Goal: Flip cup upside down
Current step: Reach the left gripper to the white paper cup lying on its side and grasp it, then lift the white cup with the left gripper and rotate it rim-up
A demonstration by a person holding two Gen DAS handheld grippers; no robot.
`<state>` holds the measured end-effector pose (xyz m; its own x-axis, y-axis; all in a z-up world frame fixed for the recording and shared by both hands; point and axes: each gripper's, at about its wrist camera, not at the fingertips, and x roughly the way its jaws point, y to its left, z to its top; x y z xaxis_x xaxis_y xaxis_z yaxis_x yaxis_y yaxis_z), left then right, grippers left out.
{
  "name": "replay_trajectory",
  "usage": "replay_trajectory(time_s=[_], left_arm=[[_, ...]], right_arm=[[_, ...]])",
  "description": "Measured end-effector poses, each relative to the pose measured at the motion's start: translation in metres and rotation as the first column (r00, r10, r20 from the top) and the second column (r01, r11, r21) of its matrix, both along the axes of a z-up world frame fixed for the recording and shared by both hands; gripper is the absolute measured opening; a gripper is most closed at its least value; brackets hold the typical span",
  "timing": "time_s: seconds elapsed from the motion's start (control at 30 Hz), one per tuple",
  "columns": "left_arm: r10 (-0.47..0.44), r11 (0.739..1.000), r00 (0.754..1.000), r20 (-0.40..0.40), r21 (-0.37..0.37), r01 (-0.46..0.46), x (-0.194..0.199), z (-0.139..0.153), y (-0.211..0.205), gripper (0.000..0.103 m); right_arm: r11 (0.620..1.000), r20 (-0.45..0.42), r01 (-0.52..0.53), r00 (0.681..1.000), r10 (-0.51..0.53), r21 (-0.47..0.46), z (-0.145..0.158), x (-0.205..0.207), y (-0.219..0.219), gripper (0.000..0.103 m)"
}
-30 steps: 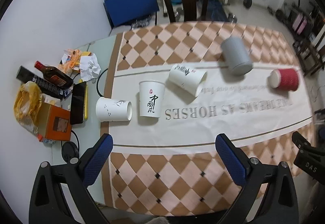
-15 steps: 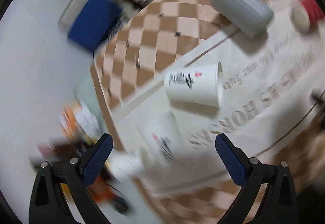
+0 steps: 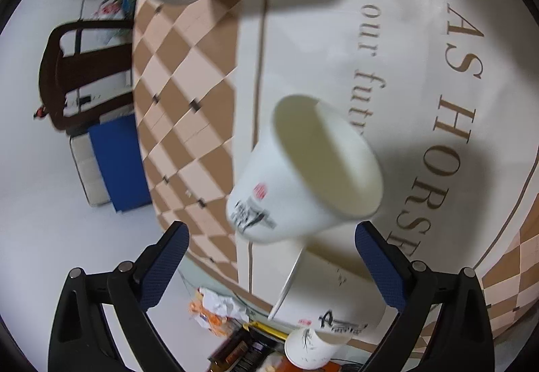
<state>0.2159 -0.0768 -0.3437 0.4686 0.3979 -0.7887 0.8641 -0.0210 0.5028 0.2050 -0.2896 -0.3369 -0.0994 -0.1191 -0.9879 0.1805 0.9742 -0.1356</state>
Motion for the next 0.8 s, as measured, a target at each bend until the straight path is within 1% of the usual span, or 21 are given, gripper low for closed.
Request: replay_trajectory(time_s=[0.03,0.07,0.17,0.27,0.33,0.4,0.43,0.53,0.6,0.73,0.8], left_arm=[[-0.008,1.0,1.0,-0.01,0.003,0.008,0.001,-0.002,-0.001,0.095],[-0.015,1.0,1.0,-0.01,0.006,0.015,0.0,-0.007,-0.005,0.089],[-0.034,0.999,0.999,-0.013,0.015,0.034,-0.003,-0.015,-0.008,0.084],[-0.059,0.998,0.998,-0.012,0.008,0.059,-0.007,-0.013,-0.012,0.084],[-0.087,0.996,0.996,-0.034,-0.025,0.086,-0.014,0.001,-0.016,0.084],[-0.133,0.991,0.99,-0.04,-0.029,0.132,-0.022,0.011,-0.016,0.084],[-0.162,0.987,0.986,-0.041,-0.013,0.162,-0.025,0.011,-0.014,0.084],[-0.221,0.972,0.975,-0.033,0.067,0.223,-0.025,-0.005,-0.004,0.084],[-0.24,0.965,0.97,-0.033,0.1,0.242,-0.022,-0.015,0.0,0.084],[-0.236,0.967,0.971,-0.029,0.094,0.238,-0.013,-0.025,-0.007,0.084],[-0.251,0.964,0.968,-0.03,0.078,0.253,-0.014,-0.028,-0.013,0.073]], right_arm=[[1.0,0.001,0.007,1.0,-0.007,0.0,0.001,0.002,-0.004,0.103],[1.0,0.001,0.012,1.0,-0.012,0.001,0.002,0.004,-0.007,0.103],[1.0,0.008,0.026,1.0,-0.026,0.004,0.005,0.007,-0.015,0.103],[0.999,0.009,0.034,0.999,-0.034,0.009,0.008,0.008,-0.02,0.103],[0.999,0.012,0.044,0.999,-0.044,0.016,0.01,0.006,-0.029,0.103],[0.998,0.018,0.06,0.998,-0.06,0.027,0.011,0.002,-0.035,0.103],[0.997,0.023,0.068,0.997,-0.069,0.033,0.013,0.001,-0.036,0.103],[0.995,0.032,0.085,0.996,-0.087,0.051,0.016,-0.003,-0.041,0.103],[0.993,0.028,0.1,0.994,-0.102,0.061,0.014,-0.007,-0.045,0.103],[0.991,0.029,0.119,0.992,-0.121,0.058,0.013,-0.024,-0.06,0.103],[0.99,0.025,0.132,0.991,-0.133,0.053,0.011,-0.032,-0.067,0.103]])
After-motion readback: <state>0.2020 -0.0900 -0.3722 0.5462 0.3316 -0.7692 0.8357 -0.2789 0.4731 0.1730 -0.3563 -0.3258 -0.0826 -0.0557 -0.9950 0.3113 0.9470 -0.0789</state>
